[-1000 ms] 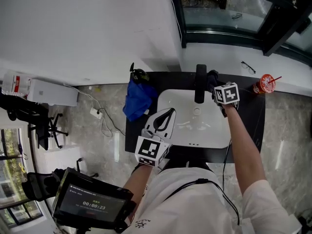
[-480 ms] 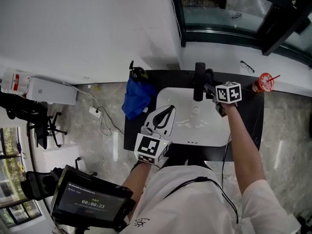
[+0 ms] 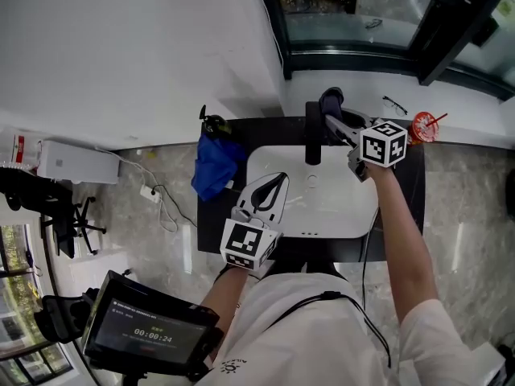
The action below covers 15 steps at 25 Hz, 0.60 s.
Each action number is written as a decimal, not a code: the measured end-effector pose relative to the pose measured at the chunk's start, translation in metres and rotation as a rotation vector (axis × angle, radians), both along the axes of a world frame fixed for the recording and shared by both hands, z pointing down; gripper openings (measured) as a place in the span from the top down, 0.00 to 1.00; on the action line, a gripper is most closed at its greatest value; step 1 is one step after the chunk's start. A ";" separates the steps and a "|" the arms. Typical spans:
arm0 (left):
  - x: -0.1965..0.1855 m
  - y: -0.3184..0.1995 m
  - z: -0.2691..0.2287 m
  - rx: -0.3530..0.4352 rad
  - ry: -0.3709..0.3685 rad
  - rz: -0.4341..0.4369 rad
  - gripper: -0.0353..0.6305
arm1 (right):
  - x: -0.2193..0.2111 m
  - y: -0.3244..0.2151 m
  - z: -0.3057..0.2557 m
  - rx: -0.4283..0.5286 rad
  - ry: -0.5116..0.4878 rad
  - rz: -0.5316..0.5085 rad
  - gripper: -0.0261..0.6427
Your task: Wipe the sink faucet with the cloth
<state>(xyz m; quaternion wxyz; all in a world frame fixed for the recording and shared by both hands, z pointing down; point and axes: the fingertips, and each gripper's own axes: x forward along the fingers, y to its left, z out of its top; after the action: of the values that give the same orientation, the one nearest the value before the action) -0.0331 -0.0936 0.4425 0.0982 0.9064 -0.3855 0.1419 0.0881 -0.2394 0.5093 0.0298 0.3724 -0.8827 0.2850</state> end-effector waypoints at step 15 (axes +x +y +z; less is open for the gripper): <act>-0.009 0.000 0.004 0.000 -0.007 -0.025 0.96 | 0.047 -0.034 -0.031 0.116 0.162 0.137 0.78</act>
<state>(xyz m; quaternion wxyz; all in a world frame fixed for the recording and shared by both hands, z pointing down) -0.0424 -0.0937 0.4461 0.0985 0.9012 -0.3969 0.1437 0.1350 -0.2737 0.4787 0.0596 0.4549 -0.8649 0.2038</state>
